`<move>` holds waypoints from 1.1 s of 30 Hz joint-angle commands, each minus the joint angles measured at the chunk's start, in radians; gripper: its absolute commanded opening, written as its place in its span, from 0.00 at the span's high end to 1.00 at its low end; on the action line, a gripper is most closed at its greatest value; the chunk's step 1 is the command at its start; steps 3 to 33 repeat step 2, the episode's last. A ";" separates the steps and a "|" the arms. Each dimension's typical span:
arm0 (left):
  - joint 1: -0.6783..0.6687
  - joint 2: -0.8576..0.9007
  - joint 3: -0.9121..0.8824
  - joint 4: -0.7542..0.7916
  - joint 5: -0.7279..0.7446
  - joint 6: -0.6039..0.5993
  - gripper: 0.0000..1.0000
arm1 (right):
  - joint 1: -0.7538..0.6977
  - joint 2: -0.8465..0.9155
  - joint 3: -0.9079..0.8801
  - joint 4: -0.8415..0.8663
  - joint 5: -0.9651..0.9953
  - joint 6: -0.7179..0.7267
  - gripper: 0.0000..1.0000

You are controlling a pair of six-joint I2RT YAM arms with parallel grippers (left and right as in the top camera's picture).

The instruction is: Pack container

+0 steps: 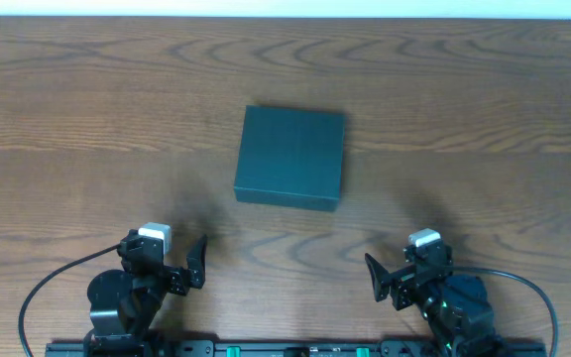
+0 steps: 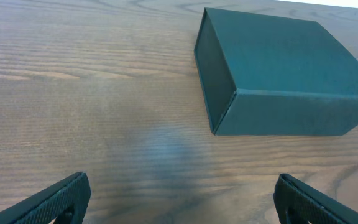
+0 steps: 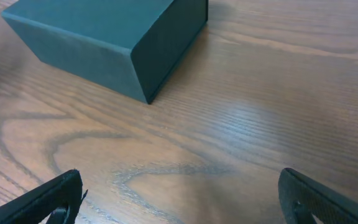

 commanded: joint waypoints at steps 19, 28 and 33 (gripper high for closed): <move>0.006 -0.007 -0.018 0.004 0.014 -0.007 0.05 | 0.000 -0.011 -0.003 -0.002 0.017 0.008 0.01; 0.006 -0.007 -0.018 0.004 0.014 -0.007 0.05 | 0.000 -0.011 -0.003 -0.002 0.017 0.008 0.01; 0.006 -0.007 -0.018 0.004 0.014 -0.007 0.05 | 0.000 -0.011 -0.003 -0.002 0.017 0.008 0.01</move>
